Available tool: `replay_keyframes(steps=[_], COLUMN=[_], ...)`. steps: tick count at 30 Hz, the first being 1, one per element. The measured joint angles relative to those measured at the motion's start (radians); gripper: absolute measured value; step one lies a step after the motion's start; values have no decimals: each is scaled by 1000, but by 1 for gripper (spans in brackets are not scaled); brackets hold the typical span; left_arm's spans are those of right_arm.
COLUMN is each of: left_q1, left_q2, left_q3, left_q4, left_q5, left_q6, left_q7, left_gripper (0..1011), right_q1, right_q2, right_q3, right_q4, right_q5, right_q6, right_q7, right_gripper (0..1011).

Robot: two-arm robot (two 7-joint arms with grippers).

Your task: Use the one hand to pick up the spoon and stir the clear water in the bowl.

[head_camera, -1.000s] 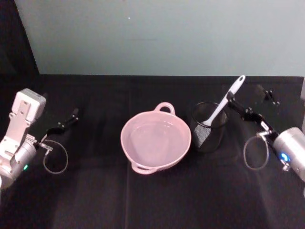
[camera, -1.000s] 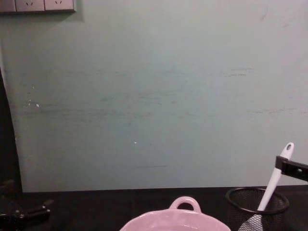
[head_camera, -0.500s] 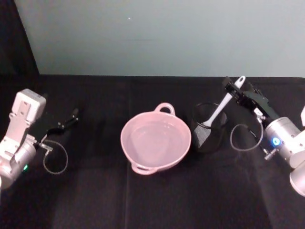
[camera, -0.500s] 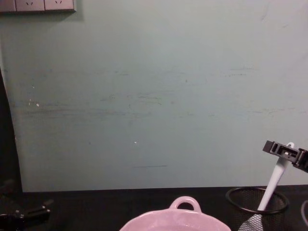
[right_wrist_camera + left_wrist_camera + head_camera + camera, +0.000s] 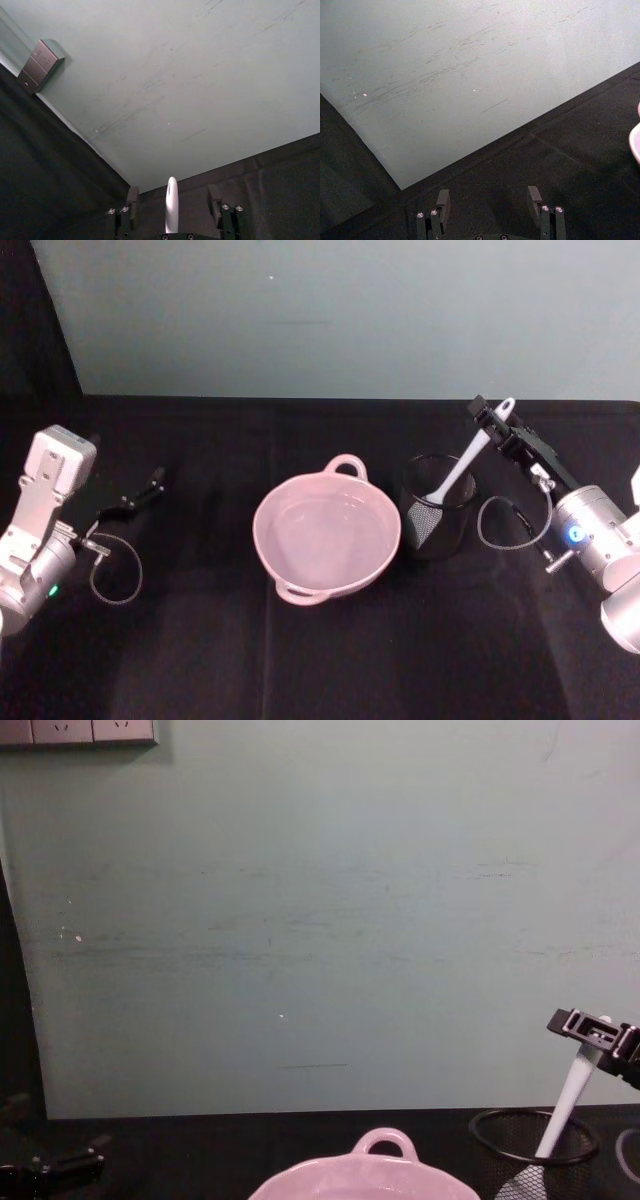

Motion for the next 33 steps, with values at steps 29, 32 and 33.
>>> replay_keyframes(steps=[29,32,33], left_q1=[0,0,0], left_q2=[0,0,0], left_q3=[0,0,0], left_q4=[0,0,0], left_q5=[0,0,0], left_q6=[0,0,0], left_q7=[0,0,0], left_gripper=[1011,1011,1011], right_q1=[-31,-36,-37], right_q2=[46,60,65], right_q3=[-26,-33,-35], right_q4=[-72,-104,-114], right_q5=[18,-5,-14], right_q6=[-11,-16,-17], right_q7=[-44,-51,-52], right_gripper=[112,112,112])
